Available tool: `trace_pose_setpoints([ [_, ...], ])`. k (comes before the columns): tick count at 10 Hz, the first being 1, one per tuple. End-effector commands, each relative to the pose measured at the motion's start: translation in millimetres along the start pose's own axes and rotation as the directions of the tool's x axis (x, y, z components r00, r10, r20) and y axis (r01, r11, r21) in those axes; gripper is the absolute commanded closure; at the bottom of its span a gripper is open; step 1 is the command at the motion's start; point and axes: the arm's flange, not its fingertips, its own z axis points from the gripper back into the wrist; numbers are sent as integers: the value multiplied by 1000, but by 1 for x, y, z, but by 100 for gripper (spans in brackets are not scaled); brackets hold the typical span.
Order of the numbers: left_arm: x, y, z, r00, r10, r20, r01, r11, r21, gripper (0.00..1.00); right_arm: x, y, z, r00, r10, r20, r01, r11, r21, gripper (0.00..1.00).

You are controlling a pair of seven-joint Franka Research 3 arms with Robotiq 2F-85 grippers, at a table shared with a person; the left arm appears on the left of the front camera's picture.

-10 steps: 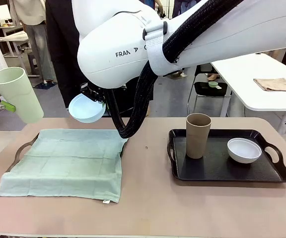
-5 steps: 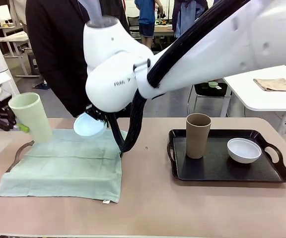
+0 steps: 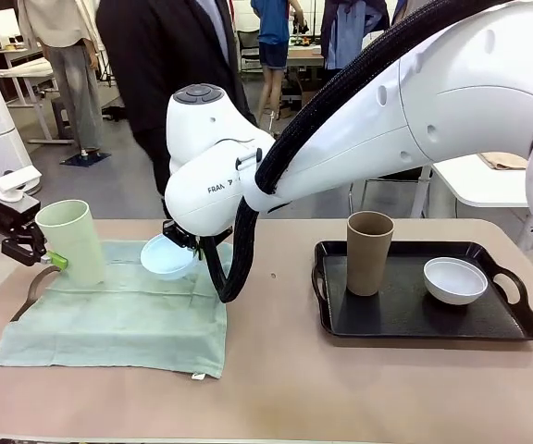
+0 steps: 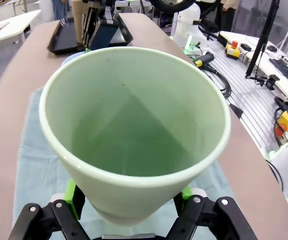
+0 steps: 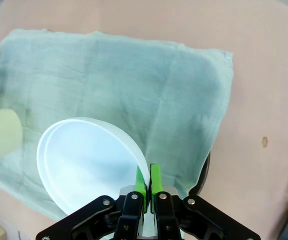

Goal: Set up a tray with a mat and arrange the tableware.
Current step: Place the Picnic Bowl and Reusable plastic cup back onto the Handle tray in front of the human's position.

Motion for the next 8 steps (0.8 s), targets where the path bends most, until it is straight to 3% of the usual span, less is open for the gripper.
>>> trace_pose_setpoints([
  [1, 0, 0, 0, 1000, -1, 0, 1, 1000, 0, 15, 0, -2, -2, 1000, -3, -6, 3, 1000, 1, 95],
  [4, -9, 2, -6, 1000, -22, 10, 22, 1000, -1, 15, -4, -6, -26, 995, -2, -102, 5, 999, 35, 95],
  [8, -25, 8, -17, 997, -73, 0, 73, 997, -11, 15, -9, -10, -49, 990, 9, -142, -4, 999, 41, 95],
])
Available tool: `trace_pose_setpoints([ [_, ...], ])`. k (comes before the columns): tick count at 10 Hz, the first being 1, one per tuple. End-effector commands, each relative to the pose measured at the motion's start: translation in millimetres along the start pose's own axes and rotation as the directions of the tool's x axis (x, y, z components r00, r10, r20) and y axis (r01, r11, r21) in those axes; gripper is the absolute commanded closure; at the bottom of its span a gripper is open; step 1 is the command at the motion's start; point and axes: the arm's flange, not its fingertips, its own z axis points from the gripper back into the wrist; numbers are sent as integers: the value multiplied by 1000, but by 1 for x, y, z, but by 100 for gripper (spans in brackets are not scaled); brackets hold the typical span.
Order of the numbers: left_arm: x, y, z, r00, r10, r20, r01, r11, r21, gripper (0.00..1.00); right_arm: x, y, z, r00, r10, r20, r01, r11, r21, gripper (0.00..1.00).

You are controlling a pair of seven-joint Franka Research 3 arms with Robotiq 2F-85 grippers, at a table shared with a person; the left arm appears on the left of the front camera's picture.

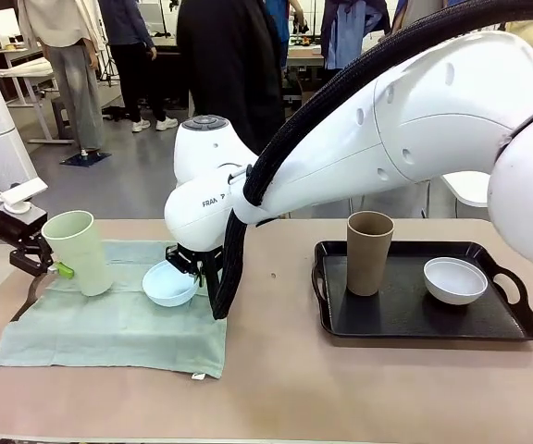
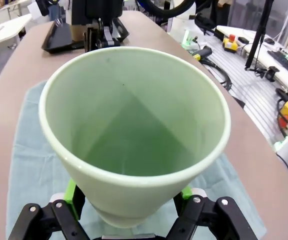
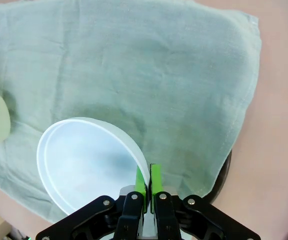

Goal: Set up a tray with a mat and arrange the tableware.
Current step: Place the Picnic Bowl and Reusable plastic cup back onto the Handle tray in front of the human's position.

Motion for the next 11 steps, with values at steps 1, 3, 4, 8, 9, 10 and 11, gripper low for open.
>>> trace_pose_setpoints([
  [1, -12, 6, -4, 1000, -22, -23, 22, 1000, 1, 15, 2, -3, 3, 1000, 14, -12, -13, 1000, 14, 95],
  [3, -20, 8, -10, 999, 1, -41, -2, 1000, -21, 0, 1, -3, 3, 1000, 28, -8, -27, 999, 36, 95],
  [4, -20, 8, -8, 999, 9, -39, -9, 1000, -17, 0, 1, -4, 4, 999, 36, -10, -35, 999, 42, 35],
  [8, -17, 7, 3, 995, 74, -63, -74, 997, -7, 0, -4, -3, 20, 999, 44, -8, -44, 998, 37, 0],
  [9, -17, 7, 10, 991, 101, -91, -101, 995, 13, 0, -7, -3, 25, 999, 52, -5, -51, 998, 34, 52],
  [10, -17, 7, 19, 984, 126, -125, -122, 992, 41, 0, -10, -3, 32, 998, 64, 3, -64, 997, 31, 0],
  [11, -17, 6, 27, 975, 157, -157, -150, 987, 54, 0, -15, -5, 39, 997, 71, 14, -71, 997, 32, 32],
])
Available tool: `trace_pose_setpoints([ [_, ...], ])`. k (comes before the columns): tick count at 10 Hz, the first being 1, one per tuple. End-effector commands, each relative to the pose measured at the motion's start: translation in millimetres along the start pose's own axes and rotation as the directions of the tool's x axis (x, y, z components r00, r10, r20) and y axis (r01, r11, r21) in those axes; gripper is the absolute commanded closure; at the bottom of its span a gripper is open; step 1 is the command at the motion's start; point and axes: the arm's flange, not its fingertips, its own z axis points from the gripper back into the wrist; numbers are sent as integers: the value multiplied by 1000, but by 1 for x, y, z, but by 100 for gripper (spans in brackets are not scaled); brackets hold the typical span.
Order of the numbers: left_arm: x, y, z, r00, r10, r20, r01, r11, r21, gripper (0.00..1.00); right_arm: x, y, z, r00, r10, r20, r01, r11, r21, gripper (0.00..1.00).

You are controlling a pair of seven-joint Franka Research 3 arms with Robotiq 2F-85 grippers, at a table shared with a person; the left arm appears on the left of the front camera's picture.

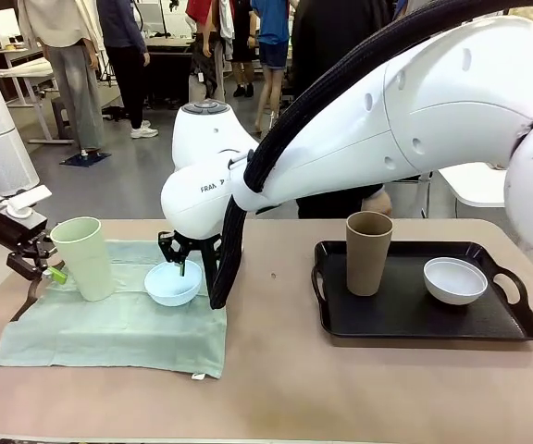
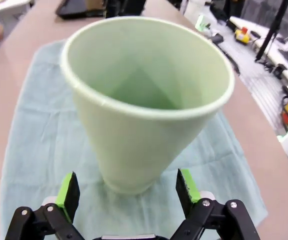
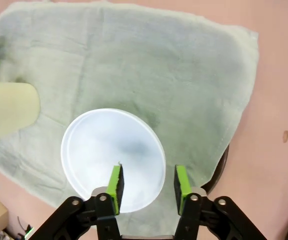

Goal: Set up a tray with a mat and arrange the tableware.
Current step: Place the Picnic Bowl and Reusable plastic cup back onto the Handle tray in front of the human's position.

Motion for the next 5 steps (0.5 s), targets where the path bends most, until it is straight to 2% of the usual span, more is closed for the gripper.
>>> trace_pose_setpoints([
  [1, 7, -4, 18, 992, 69, -103, -66, 997, 34, 0, -20, -12, 16, 1000, 26, -3, -26, 1000, 3, 0],
  [3, 32, -17, 53, 960, 148, -240, -128, 987, 96, 0, -33, -22, 36, 1000, 25, 4, -25, 999, -34, 0],
  [5, 100, -40, 86, 899, 243, -365, -195, 967, 163, 0, -47, -30, 71, 999, 32, 28, -29, 996, -88, 0],
])
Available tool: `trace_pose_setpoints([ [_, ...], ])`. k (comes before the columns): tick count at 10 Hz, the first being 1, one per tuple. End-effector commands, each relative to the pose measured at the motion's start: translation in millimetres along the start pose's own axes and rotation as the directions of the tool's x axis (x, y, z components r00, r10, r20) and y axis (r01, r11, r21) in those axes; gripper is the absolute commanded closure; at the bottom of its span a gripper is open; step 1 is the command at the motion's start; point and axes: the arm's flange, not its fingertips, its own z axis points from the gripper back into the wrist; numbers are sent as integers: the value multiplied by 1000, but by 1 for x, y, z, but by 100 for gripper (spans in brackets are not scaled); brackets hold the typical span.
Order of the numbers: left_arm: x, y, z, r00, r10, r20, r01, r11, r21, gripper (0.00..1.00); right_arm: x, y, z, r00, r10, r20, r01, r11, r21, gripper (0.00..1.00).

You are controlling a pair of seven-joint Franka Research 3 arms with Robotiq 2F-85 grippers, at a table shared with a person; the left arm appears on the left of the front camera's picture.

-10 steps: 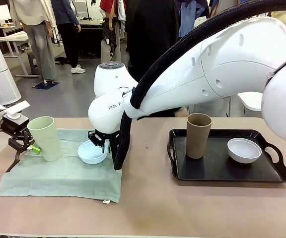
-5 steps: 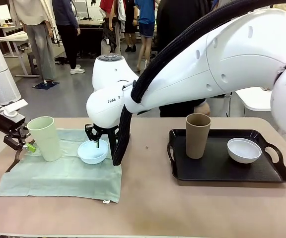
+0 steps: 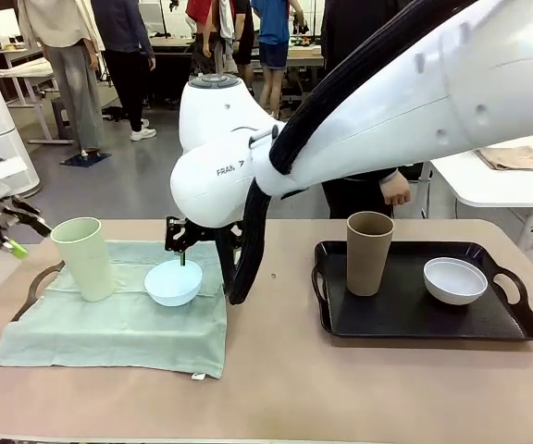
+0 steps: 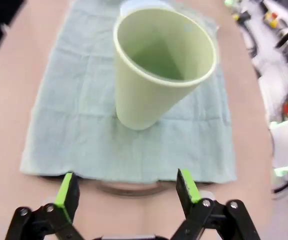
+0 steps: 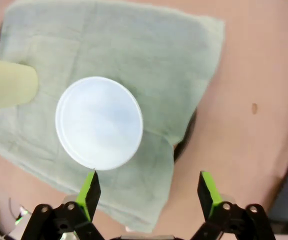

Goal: Set up a tray with a mat and arrange the tableware.
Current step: Place the Picnic Bowl and Reusable plastic cup back onto the Handle tray in front of the human's position, then pick up the Picnic Bowl and Reusable plastic cup from the Handle tray in front of the human's position and hold them in the air.

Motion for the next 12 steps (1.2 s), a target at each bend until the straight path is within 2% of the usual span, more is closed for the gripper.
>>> trace_pose_setpoints([
  [1, 64, -38, 31, 985, 123, -118, -122, 992, 17, 0, -24, -13, 42, 999, 21, 40, -19, 998, -53, 0],
  [3, 113, -57, 51, 959, 247, -139, -252, 968, -17, 0, -34, -9, 87, 995, 40, 90, -32, 996, -87, 0],
  [4, 129, -68, 60, 956, 273, -106, -276, 961, -15, 0, -38, -5, 105, 991, 53, 126, -42, 995, -86, 0],
  [5, 98, -51, 61, 975, 183, -128, -180, 983, 33, 0, -21, -5, 77, 998, 36, 59, -33, 998, -55, 0],
  [12, 98, -51, 61, 975, 183, -128, -180, 983, 33, 0, -21, -5, 77, 998, 36, 59, -33, 998, -55, 0],
])
